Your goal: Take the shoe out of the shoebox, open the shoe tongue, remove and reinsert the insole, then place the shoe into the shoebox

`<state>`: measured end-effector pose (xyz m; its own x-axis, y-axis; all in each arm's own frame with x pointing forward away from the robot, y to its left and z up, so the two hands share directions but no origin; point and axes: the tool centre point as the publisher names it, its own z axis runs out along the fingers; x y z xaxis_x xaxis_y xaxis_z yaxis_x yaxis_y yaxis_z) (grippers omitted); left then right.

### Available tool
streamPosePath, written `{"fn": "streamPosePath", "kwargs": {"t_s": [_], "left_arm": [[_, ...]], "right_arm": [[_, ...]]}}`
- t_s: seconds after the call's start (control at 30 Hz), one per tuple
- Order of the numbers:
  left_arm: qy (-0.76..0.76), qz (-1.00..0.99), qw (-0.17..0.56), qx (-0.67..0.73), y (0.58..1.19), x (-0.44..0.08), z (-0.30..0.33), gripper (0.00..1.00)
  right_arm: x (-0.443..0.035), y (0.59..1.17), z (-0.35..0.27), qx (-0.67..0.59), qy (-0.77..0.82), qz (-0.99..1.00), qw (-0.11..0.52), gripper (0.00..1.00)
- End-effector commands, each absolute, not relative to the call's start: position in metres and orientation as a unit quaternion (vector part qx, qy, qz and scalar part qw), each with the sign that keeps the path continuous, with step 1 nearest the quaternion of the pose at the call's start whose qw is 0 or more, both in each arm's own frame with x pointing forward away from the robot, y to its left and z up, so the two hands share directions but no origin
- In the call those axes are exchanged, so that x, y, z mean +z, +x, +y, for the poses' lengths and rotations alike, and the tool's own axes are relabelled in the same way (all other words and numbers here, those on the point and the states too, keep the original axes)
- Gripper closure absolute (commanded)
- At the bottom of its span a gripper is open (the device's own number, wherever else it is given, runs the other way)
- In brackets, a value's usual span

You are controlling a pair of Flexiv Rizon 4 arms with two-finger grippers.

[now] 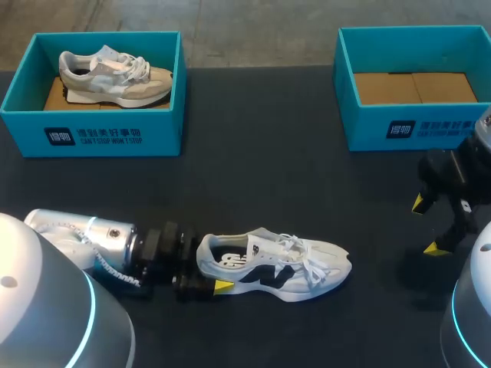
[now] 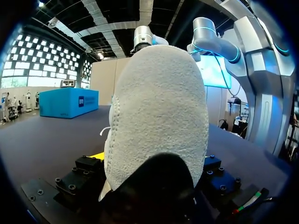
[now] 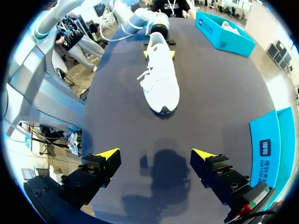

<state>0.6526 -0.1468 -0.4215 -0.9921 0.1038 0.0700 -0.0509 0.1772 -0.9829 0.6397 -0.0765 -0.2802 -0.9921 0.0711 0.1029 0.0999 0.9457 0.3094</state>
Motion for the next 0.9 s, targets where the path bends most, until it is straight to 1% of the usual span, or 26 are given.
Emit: {"fn": "streamPosePath", "kwargs": {"t_s": [0.03,0.63,0.77,0.9], "left_arm": [[-0.018,-0.766,0.062,0.639,0.654,-0.421,-0.147,1.0],[-0.018,-0.766,0.062,0.639,0.654,-0.421,-0.147,1.0],[-0.018,-0.766,0.062,0.639,0.654,-0.421,-0.147,1.0],[-0.018,-0.766,0.062,0.639,0.654,-0.421,-0.147,1.0]], "right_arm": [[-0.281,0.639,-0.076,-0.158,-0.044,-0.986,0.044,0.0],[-0.281,0.639,-0.076,-0.158,-0.044,-0.986,0.044,0.0],[-0.272,0.645,-0.045,-0.119,-0.069,-0.99,0.044,0.0],[-0.262,0.645,-0.024,-0.109,-0.093,-0.989,0.033,0.0]]}}
